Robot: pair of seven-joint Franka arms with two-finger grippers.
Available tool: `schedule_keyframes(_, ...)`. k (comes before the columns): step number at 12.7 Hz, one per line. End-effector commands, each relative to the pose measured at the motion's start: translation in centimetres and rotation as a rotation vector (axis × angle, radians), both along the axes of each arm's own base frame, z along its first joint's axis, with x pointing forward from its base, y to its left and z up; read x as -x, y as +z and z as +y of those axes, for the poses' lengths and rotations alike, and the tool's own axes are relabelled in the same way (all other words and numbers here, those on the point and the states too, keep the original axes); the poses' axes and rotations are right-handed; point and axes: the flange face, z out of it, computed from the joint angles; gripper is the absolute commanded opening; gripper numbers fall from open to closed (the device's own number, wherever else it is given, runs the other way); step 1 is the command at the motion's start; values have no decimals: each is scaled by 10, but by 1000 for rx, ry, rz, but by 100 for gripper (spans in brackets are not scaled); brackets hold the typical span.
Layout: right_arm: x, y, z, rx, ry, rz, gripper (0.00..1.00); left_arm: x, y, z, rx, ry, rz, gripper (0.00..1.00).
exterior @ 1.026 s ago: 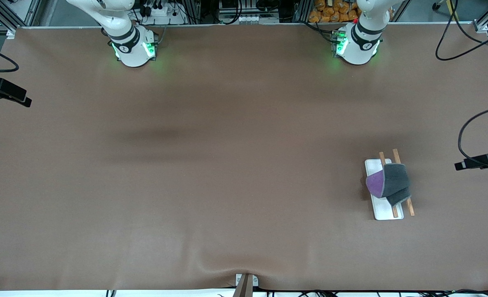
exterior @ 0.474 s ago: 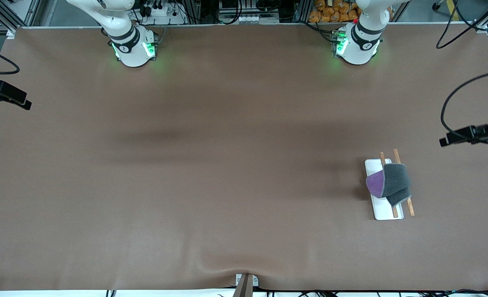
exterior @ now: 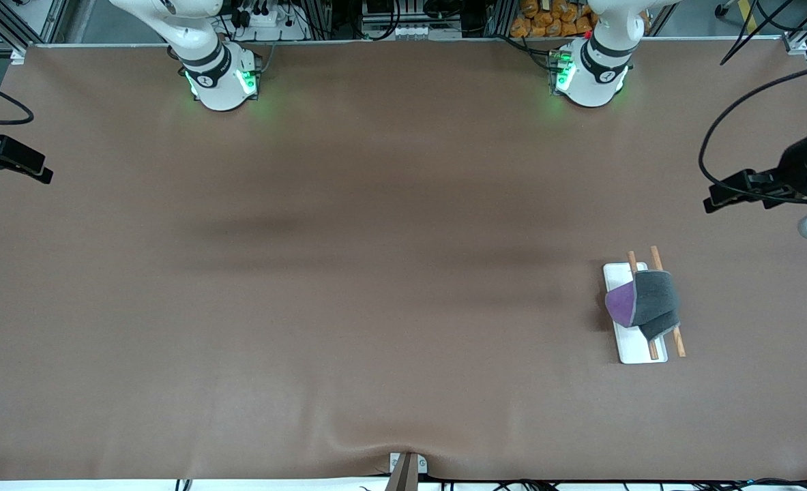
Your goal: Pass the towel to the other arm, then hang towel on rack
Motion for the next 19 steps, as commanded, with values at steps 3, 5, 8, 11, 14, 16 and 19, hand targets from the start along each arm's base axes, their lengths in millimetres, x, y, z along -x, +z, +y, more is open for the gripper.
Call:
schedule_keyframes(3, 5, 7, -1, -3, -5, -4, 100, 28, 12, -8, -61, 8, -8, 100)
schedule_keyframes(5, 6, 7, -4, -26, -14, 1, 100, 35, 15, -10, -64, 7, -10, 100)
schedule_keyframes(8, 6, 8, -11, -41, -22, -11, 100, 44, 21, -11, -68, 5, -19, 100)
schedule_keyframes(11, 7, 9, -11, -41, -19, -8, 100, 56, 26, 4, -73, 20, -28, 100)
schedule_keyframes(14, 5, 8, -11, -41, -20, -12, 100, 62, 30, 5, -110, 16, -50, 100)
schedule_keyframes(16, 4, 7, -11, -41, -20, -14, 100, 63, 32, 2, -116, 13, -58, 100)
schedule_keyframes(19, 5, 8, -11, -42, -20, -16, 100, 61, 32, 2, -112, 8, -56, 100)
